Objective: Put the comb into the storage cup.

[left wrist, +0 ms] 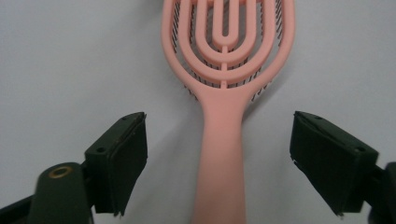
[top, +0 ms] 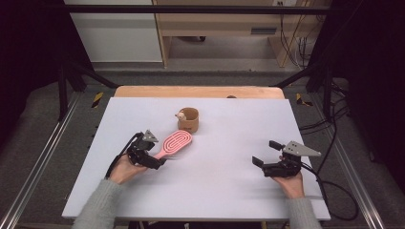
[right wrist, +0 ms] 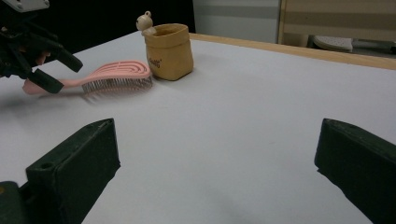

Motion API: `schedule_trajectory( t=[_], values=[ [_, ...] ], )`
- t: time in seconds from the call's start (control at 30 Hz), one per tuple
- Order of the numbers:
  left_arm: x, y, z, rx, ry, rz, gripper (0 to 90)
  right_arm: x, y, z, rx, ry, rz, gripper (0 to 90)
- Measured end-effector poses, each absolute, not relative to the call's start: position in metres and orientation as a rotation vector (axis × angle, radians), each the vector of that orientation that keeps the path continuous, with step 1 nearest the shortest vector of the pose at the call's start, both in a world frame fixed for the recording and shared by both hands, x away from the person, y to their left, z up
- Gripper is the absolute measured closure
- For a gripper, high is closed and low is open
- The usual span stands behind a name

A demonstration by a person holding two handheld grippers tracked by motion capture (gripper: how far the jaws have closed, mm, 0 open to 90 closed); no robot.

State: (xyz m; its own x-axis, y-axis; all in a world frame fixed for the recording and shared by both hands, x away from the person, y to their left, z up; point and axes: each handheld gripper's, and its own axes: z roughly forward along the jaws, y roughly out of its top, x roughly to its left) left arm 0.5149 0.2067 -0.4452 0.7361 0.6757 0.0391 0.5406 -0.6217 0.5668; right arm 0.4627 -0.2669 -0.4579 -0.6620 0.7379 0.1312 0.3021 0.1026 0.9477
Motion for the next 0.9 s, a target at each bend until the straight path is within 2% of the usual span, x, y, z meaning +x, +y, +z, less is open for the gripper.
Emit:
schedule_trajectory(
  t=[0.37,0.73,0.9],
  values=[
    [0.5167,0.2042,-0.4487,2.436,0.925,0.316,44.0,0.4628,-0.2667,-0.4581,1.019,2.015,1.581,0.5],
    [0.5202,0.2047,-0.4506,2.442,0.935,0.252,58.6,0.4627,-0.2667,-0.458,1.019,2.015,1.582,0.5],
    [0.5207,0.2041,-0.4505,2.454,0.934,0.26,63.5,0.4627,-0.2667,-0.458,1.02,2.014,1.582,0.5]
  ],
)
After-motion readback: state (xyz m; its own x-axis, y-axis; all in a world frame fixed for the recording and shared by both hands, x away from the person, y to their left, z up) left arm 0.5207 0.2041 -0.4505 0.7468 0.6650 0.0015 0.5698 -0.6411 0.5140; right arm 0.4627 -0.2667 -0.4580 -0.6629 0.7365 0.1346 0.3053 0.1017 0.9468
